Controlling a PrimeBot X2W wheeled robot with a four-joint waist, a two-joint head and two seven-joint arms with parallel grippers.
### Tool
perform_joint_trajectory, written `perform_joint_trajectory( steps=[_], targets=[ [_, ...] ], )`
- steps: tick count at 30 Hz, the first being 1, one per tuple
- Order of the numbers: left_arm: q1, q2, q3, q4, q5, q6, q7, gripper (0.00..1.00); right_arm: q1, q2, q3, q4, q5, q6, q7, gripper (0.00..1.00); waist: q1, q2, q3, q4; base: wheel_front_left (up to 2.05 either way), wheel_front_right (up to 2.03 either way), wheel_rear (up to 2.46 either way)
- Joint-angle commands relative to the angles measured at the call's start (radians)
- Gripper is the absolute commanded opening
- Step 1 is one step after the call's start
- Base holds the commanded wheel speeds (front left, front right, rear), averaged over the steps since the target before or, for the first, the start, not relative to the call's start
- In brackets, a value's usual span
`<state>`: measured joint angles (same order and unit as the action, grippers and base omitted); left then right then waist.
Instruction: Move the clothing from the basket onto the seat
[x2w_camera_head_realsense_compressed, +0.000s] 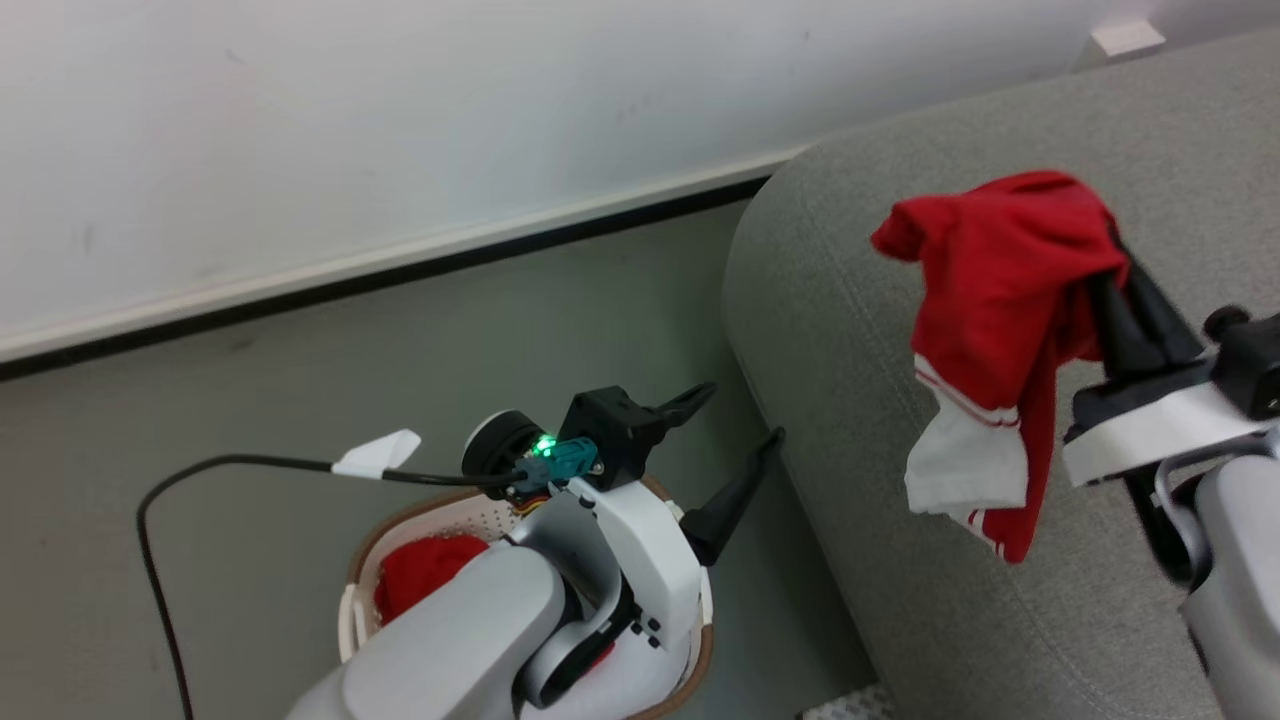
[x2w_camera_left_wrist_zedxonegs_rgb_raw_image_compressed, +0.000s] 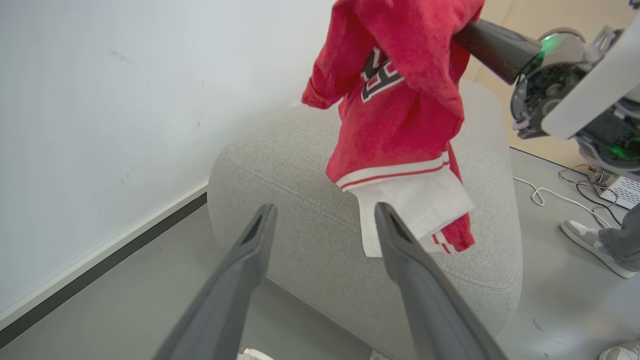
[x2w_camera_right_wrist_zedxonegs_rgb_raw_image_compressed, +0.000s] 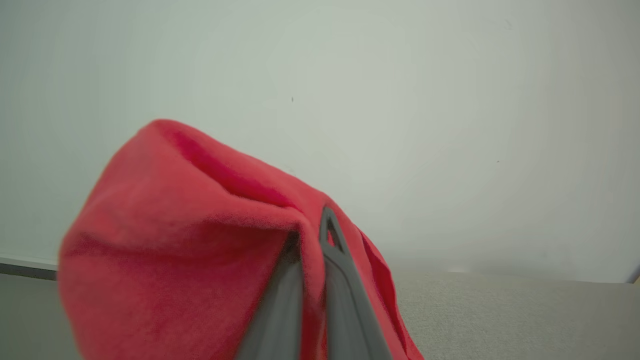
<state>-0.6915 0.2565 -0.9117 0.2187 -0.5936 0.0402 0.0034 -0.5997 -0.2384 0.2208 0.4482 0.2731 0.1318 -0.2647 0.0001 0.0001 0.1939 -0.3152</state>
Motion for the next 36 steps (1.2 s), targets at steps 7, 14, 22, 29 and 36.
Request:
perform_joint_trajectory(
  steps=[7,14,22,29,36],
  targets=[
    [-0.077,0.018,-0.009,-0.028,0.035,-0.028,0.013,1.00,-0.173,-0.077,-0.126,0.033,-0.009,-0.002,0.001,0.00,-0.0001,-0.0001,0.225,0.065,0.00,0.00,0.00],
    [-0.164,0.035,0.010,-0.063,0.063,-0.047,-0.002,1.00,-0.386,-0.169,-0.290,0.173,-0.043,-0.002,0.033,0.00,-0.0001,-0.0001,0.405,0.121,0.00,0.00,0.00],
    [-0.223,0.033,0.024,-0.074,0.074,-0.054,-0.024,1.00,-0.483,-0.236,-0.525,0.367,-0.210,-0.002,0.045,0.00,-0.0001,-0.0001,0.514,0.165,0.00,0.00,0.00],
    [-0.187,0.065,0.058,-0.046,0.041,-0.034,-0.063,1.00,-0.450,-0.168,-0.814,0.497,-0.393,-0.002,0.024,1.00,-0.0001,-0.0001,0.501,0.162,0.00,0.00,0.00],
    [-0.114,0.109,0.104,-0.024,-0.002,-0.011,-0.110,1.00,-0.371,-0.045,-0.888,0.493,-0.488,-0.002,0.001,1.00,-0.0001,-0.0001,0.402,0.129,0.00,0.00,0.00]
  ],
)
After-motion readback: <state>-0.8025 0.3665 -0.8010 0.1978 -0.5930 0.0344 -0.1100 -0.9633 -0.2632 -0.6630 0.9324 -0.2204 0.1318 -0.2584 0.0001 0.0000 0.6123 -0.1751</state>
